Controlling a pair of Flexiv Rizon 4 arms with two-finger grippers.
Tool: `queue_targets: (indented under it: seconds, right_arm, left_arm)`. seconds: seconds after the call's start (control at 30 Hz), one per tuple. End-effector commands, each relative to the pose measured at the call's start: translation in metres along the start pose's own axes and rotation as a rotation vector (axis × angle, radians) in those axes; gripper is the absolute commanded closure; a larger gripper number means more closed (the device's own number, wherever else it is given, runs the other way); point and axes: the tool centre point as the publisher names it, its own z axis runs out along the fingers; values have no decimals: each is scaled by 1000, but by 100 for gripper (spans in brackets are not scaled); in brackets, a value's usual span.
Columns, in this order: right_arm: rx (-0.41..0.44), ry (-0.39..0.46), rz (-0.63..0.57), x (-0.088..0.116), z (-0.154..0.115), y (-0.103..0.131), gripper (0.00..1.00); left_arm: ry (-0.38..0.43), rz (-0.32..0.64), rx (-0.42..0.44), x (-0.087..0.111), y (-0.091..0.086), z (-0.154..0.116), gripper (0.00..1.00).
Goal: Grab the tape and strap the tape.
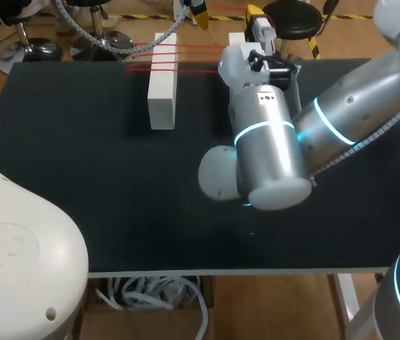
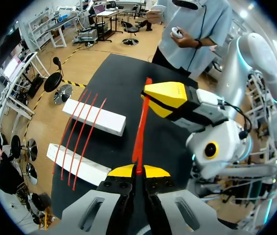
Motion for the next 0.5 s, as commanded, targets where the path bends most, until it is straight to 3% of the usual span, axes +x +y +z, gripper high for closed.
queue_targets:
  seconds: [0.03,0.3,0.5]
  right_arm:
    - [-63,239,-35,-14,11,-13,100]
    - [-88,290,-91,-13,17,-24,100]
    - [-94,266,-138,-15,13,-34,100]
  left_arm:
    - [-1,-1,-3,0,0,-1,100]
    - [-1,-1,-3,0,0,-1,100]
    - [-1,-1,-3,0,0,-1,100]
